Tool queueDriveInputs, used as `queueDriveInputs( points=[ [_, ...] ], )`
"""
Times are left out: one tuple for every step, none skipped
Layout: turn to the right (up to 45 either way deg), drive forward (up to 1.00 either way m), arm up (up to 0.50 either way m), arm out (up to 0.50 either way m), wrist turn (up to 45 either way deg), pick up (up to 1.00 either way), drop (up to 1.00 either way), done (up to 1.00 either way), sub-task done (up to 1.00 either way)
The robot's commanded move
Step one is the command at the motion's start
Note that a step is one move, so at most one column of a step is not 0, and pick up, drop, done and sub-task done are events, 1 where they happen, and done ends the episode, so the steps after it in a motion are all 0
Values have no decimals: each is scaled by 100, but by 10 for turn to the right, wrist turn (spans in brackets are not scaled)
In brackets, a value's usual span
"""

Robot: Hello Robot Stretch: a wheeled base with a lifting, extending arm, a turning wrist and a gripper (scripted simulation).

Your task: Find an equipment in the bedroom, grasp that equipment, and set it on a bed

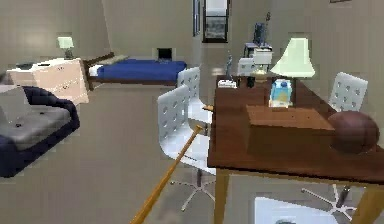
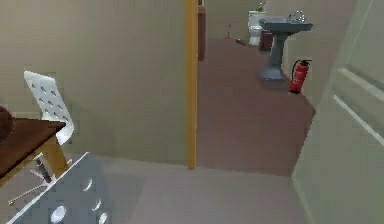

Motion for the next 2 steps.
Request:
queueDriveInputs(
  points=[
    [450,0,0,0,0,0,0,0,0],
    [390,0,0,0,0,0,0,0,0]
  ],
)
